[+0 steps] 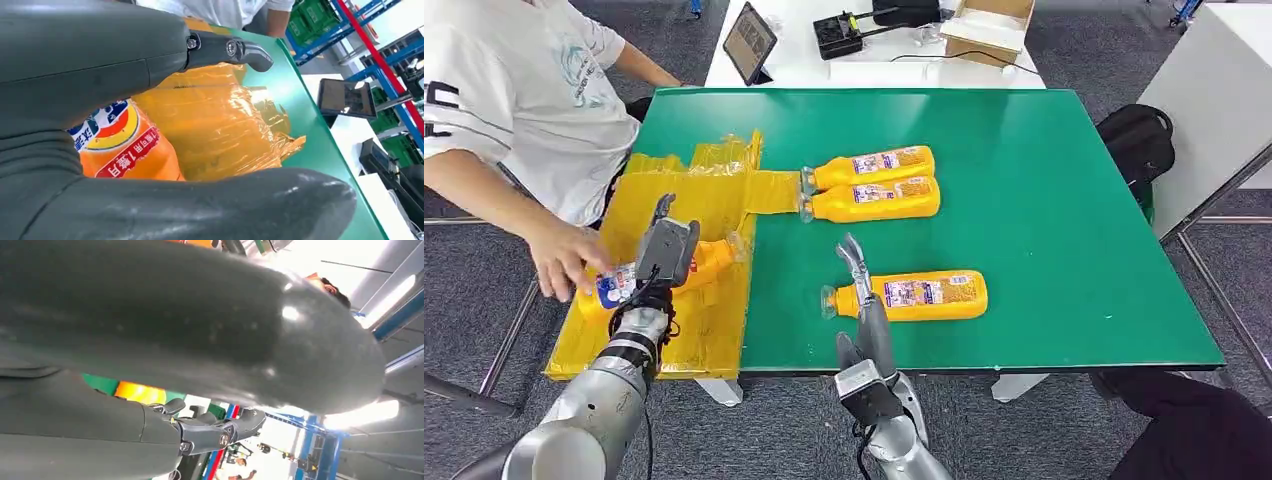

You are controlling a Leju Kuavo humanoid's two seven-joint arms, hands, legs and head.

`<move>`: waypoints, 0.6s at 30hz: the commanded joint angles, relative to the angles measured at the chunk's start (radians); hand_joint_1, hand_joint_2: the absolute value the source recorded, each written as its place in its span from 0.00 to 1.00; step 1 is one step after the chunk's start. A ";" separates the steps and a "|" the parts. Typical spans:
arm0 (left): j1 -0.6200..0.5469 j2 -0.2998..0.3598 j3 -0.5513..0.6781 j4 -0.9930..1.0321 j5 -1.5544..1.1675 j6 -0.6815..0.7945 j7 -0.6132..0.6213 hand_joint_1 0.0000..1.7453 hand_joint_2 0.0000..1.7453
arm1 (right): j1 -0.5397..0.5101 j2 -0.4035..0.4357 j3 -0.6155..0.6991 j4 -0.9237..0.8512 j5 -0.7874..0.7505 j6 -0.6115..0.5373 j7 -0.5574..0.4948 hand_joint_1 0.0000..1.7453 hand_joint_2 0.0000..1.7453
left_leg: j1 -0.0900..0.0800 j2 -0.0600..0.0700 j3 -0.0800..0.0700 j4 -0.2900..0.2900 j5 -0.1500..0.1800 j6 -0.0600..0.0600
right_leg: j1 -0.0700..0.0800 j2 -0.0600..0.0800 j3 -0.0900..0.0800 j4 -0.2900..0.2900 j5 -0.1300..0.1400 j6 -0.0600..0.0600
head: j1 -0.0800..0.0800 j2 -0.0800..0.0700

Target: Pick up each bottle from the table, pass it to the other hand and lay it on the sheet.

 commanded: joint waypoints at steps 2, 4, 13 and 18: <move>-0.025 -0.006 0.031 0.015 -0.001 -0.003 0.003 0.00 0.00 | -0.025 0.002 -0.019 0.056 -0.001 0.000 -0.033 0.00 0.00 | 0.000 0.001 0.004 0.000 -0.002 0.001 | 0.001 0.000 0.004 0.000 -0.002 -0.003 | 0.000 0.000; -0.025 -0.006 0.031 0.015 -0.001 -0.003 0.003 0.00 0.00 | -0.025 0.002 -0.019 0.056 -0.001 0.000 -0.033 0.00 0.00 | 0.000 0.001 0.004 0.000 -0.002 0.001 | 0.001 -0.001 0.004 -0.001 -0.002 -0.003 | 0.000 0.000; -0.025 -0.006 0.031 0.015 -0.001 -0.003 0.003 0.00 0.00 | -0.025 0.002 -0.019 0.056 -0.001 0.000 -0.033 0.00 0.00 | 0.000 0.001 0.003 0.000 -0.001 0.001 | 0.001 0.000 0.003 0.000 -0.001 -0.002 | 0.000 0.000; -0.025 -0.006 0.031 0.015 -0.001 -0.003 0.003 0.00 0.00 | -0.025 0.002 -0.019 0.056 -0.001 0.000 -0.033 0.00 0.00 | 0.000 0.001 0.004 0.000 -0.002 0.001 | 0.001 -0.001 0.004 -0.001 -0.002 -0.003 | 0.000 0.000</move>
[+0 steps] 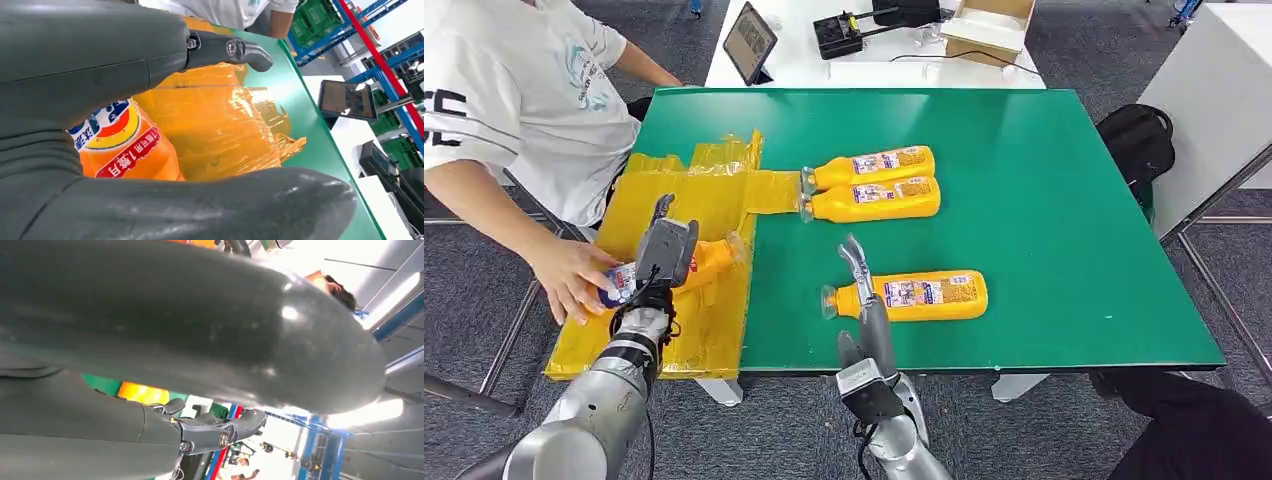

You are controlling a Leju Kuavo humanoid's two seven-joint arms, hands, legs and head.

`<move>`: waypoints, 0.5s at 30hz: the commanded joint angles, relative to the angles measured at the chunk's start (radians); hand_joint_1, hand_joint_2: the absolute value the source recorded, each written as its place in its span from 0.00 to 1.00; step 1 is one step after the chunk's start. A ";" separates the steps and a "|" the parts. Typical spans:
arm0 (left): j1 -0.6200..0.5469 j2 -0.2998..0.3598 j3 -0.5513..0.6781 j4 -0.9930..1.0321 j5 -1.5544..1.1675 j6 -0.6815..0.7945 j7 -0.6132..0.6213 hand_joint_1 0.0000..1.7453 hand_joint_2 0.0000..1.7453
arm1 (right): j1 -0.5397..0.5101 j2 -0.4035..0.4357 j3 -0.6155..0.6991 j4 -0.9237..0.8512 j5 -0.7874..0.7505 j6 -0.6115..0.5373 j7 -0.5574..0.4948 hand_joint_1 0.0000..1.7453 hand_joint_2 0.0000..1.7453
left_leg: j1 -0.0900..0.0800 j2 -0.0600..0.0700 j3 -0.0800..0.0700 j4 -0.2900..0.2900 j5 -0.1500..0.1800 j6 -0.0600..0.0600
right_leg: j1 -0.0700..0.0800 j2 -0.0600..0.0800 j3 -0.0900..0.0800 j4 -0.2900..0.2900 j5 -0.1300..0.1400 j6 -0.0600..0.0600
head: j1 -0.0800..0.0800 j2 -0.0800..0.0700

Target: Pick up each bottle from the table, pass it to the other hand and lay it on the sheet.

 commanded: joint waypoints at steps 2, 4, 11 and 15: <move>-0.027 -0.002 0.021 0.019 -0.001 -0.003 0.003 0.00 0.00 | -0.026 0.000 -0.012 0.052 -0.002 0.000 -0.033 0.00 0.00 | 0.000 0.001 0.003 0.000 -0.001 0.001 | 0.001 0.000 0.003 -0.001 -0.001 -0.002 | 0.000 0.000; -0.027 -0.002 0.021 0.019 -0.001 -0.003 0.003 0.00 0.00 | -0.026 0.000 -0.012 0.052 -0.002 0.000 -0.033 0.00 0.00 | 0.000 0.001 0.003 0.000 -0.001 0.001 | 0.001 0.000 0.003 0.000 -0.001 -0.002 | 0.000 0.000; 0.581 -0.069 -0.560 -0.983 0.705 0.312 -0.004 0.00 1.00 | -0.403 -0.366 -0.132 0.554 0.489 0.051 0.403 0.00 1.00 | -0.003 0.006 0.013 -0.008 -0.001 0.004 | -0.002 0.005 0.012 -0.009 0.002 0.000 | 0.000 0.000; 0.591 -0.066 -0.570 -0.992 0.708 0.319 -0.004 0.00 1.00 | -0.415 -0.366 -0.147 0.579 0.492 0.052 0.382 0.00 1.00 | -0.003 0.006 0.014 -0.009 -0.001 0.004 | -0.002 0.005 0.013 -0.011 0.002 -0.001 | 0.000 0.000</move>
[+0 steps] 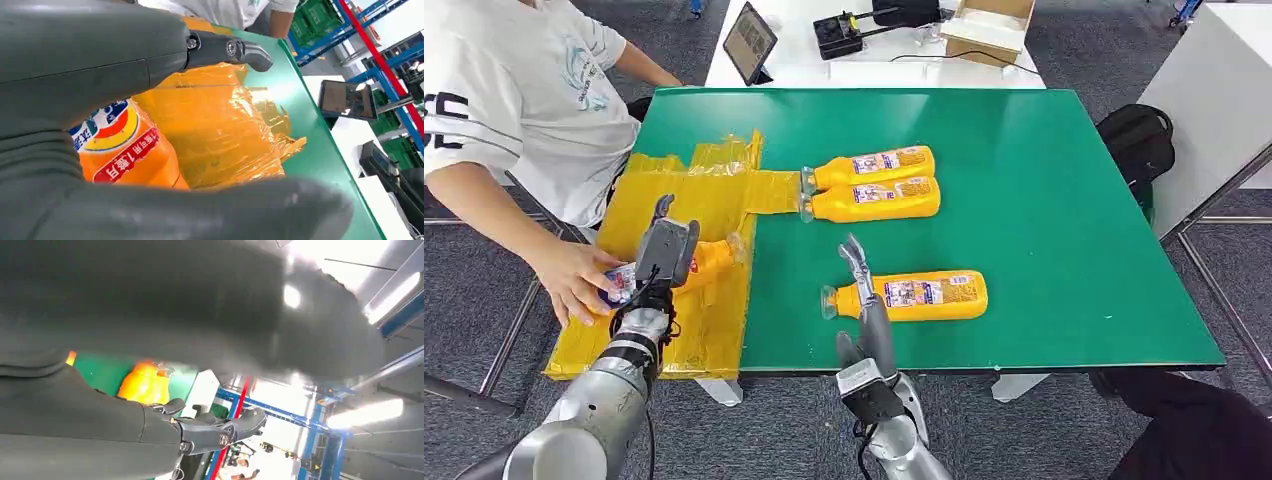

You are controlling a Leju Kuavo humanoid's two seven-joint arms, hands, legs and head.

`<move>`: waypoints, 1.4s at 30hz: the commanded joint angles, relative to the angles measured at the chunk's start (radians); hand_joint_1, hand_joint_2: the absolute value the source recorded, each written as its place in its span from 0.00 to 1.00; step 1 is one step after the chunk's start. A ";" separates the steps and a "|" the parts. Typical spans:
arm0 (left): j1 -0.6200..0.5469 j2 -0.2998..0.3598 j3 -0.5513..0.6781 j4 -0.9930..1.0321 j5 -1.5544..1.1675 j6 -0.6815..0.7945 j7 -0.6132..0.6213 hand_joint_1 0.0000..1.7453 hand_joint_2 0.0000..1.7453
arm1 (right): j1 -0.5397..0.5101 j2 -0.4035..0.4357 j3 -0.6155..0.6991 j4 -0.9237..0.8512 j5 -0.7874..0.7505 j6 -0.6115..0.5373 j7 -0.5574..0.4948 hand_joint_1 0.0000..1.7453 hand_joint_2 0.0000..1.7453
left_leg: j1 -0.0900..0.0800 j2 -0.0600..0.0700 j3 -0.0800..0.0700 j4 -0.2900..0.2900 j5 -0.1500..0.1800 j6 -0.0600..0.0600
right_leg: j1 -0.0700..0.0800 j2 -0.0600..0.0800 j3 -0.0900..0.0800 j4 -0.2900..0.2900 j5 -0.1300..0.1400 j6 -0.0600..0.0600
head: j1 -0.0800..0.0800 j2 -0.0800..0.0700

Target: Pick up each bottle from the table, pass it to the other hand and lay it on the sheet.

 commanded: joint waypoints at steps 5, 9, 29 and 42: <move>0.519 -0.043 -0.552 -0.912 0.706 0.288 -0.003 0.00 1.00 | -0.371 -0.297 -0.164 0.552 0.509 0.025 0.386 0.00 1.00 | -0.004 0.007 0.013 0.000 -0.007 0.003 | -0.004 0.006 0.011 -0.004 -0.001 0.000 | -0.004 0.000; 0.519 -0.043 -0.552 -0.912 0.706 0.288 -0.003 0.00 1.00 | -0.371 -0.297 -0.164 0.552 0.509 0.025 0.386 0.00 1.00 | -0.003 -0.005 0.000 0.001 0.000 0.009 | -0.002 -0.007 0.004 -0.005 0.001 0.002 | 0.000 0.000; 0.520 -0.037 -0.576 -0.894 0.690 0.294 -0.003 0.00 1.00 | -0.350 -0.293 -0.204 0.503 0.537 0.082 0.376 0.00 1.00 | -0.003 -0.006 -0.002 0.000 0.001 0.009 | -0.003 -0.008 0.002 -0.005 0.002 0.003 | 0.000 0.000; 0.526 -0.034 -0.588 -0.879 0.686 0.282 -0.003 0.00 1.00 | -0.401 -0.335 -0.206 0.481 0.584 0.154 0.386 0.00 1.00 | -0.003 -0.004 0.001 0.000 0.000 0.009 | -0.003 -0.007 0.005 -0.005 0.001 0.002 | 0.000 0.000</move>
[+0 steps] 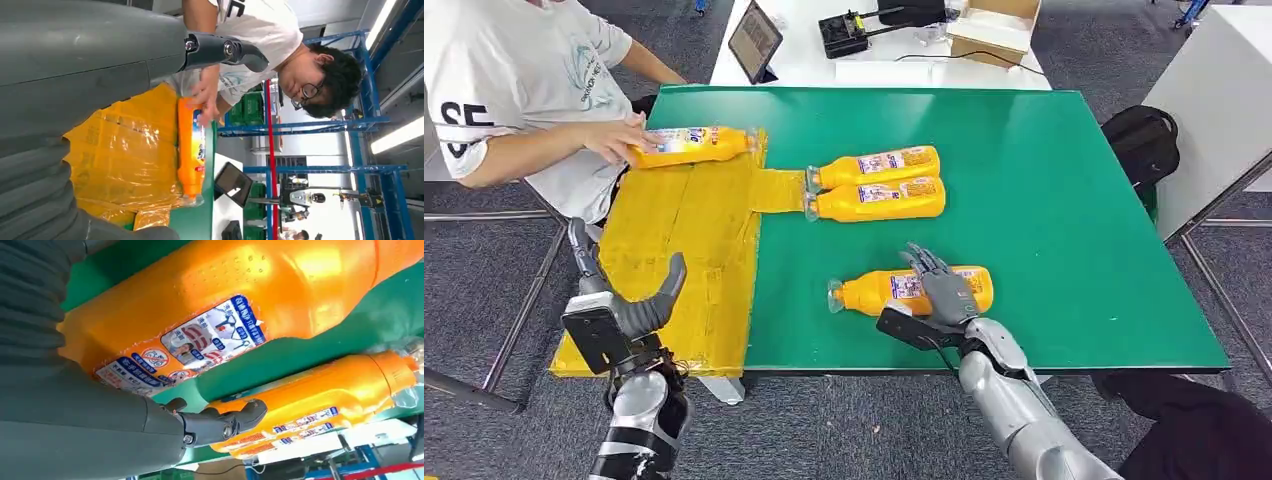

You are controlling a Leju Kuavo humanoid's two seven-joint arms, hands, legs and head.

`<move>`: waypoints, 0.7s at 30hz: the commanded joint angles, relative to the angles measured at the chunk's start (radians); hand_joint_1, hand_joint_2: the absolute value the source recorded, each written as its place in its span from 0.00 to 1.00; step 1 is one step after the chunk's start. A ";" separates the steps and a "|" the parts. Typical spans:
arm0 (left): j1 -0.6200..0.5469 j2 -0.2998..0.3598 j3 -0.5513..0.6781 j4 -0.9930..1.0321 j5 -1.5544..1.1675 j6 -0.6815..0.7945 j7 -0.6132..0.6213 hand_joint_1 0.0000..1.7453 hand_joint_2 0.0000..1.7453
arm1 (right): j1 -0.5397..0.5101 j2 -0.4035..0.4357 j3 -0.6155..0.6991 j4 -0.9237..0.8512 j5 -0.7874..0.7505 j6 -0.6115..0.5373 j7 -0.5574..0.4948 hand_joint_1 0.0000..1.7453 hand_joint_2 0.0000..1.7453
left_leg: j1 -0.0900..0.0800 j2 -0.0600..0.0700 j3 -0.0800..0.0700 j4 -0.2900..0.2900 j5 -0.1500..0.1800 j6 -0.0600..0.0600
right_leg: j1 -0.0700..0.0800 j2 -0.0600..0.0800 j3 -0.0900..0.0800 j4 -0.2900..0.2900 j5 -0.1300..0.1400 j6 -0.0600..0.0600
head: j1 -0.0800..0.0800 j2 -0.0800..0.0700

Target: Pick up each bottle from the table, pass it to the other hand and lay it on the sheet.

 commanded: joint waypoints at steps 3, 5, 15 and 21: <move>-0.013 0.028 -0.026 0.042 -0.002 -0.005 0.005 0.00 1.00 | -0.061 -0.028 -0.019 0.021 0.006 0.029 0.011 0.00 1.00 | 0.000 0.002 0.003 -0.001 -0.001 0.000 | 0.000 0.001 0.002 0.000 -0.001 -0.002 | 0.000 0.000; -0.013 0.028 -0.026 0.042 -0.002 -0.005 0.005 0.00 1.00 | -0.061 -0.028 -0.019 0.021 0.006 0.029 0.011 0.00 1.00 | -0.001 0.002 0.003 -0.001 -0.001 0.000 | 0.000 0.001 0.002 0.000 -0.001 -0.002 | 0.000 0.000; -0.008 0.025 -0.041 0.058 -0.008 -0.025 0.005 0.00 1.00 | -0.100 -0.073 -0.011 0.024 0.026 0.093 0.017 0.00 1.00 | -0.001 0.002 0.004 0.000 -0.002 0.001 | 0.000 0.001 0.003 0.000 -0.001 -0.003 | 0.000 0.000; -0.018 0.021 -0.040 0.076 -0.004 -0.039 0.005 0.00 1.00 | -0.126 -0.109 0.002 0.094 0.037 0.170 0.045 0.00 1.00 | -0.001 0.001 0.005 -0.001 -0.002 0.001 | 0.000 0.000 0.005 0.000 -0.002 -0.003 | 0.000 0.000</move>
